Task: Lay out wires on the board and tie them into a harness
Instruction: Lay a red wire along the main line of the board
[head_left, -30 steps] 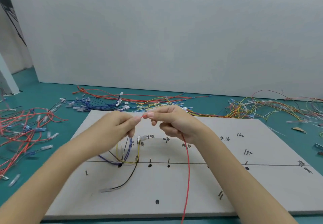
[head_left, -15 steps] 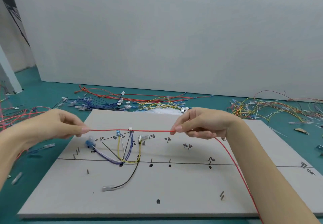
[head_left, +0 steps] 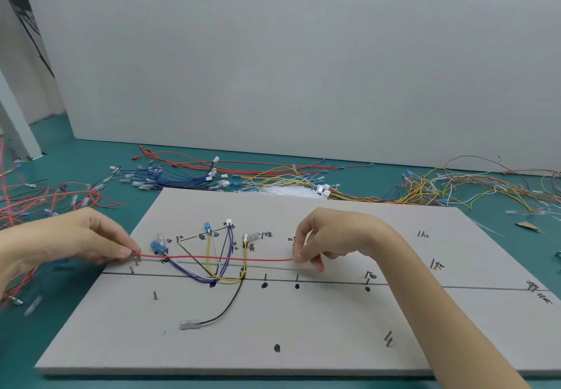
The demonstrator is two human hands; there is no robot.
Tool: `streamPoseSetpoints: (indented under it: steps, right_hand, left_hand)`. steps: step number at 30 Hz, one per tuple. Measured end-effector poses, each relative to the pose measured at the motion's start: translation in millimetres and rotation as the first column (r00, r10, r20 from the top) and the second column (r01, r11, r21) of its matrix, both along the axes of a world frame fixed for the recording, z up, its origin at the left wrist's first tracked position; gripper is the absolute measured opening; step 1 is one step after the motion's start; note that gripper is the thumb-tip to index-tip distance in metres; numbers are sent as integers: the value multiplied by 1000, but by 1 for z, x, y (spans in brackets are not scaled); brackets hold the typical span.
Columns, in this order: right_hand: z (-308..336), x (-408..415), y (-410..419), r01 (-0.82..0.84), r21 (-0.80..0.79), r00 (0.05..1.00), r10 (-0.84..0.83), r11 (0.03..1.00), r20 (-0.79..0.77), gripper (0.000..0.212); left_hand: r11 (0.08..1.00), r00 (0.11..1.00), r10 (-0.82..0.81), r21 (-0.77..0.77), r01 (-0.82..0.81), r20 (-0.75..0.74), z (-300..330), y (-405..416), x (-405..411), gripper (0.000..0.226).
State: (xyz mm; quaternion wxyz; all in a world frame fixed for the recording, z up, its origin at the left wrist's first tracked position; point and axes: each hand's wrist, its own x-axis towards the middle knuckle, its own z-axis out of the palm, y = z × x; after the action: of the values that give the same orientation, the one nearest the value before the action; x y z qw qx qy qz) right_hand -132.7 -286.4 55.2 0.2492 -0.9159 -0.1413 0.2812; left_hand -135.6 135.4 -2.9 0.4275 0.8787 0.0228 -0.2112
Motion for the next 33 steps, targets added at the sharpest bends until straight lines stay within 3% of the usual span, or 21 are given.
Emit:
streamPoseSetpoints:
  steps: [5,20,22,25,29,33]
  right_hand:
    - [-4,-2,-3,37,32,999,-38,999,17,6]
    - [-14,-10,-4,98,-17,994,-98,995,47,13]
    - [-12,-10,-6,88,-36,995,-86,995,56,10]
    - [-5,-9,-8,68,-83,997,-65,994,42,12]
    - [0,-9,-7,33,-128,999,-32,991,11,12]
    - [0,-10,-10,6,-112,1000,-4,994,15,9]
  left_hand:
    - [992,998,31,-124,-25,54,-14,10,2,74]
    - [999,995,-46,30,43,84,-4,-4,-5,67]
    - [997,989,-32,71,21,146,-1,-9,-10,58]
    - [987,970,-32,161,-7,241,7,-23,-18,24]
    - [943,950,-148,329,51,275,13,-54,-28,43]
    - [946,855,-131,321,-44,503,16,-96,-40,34]
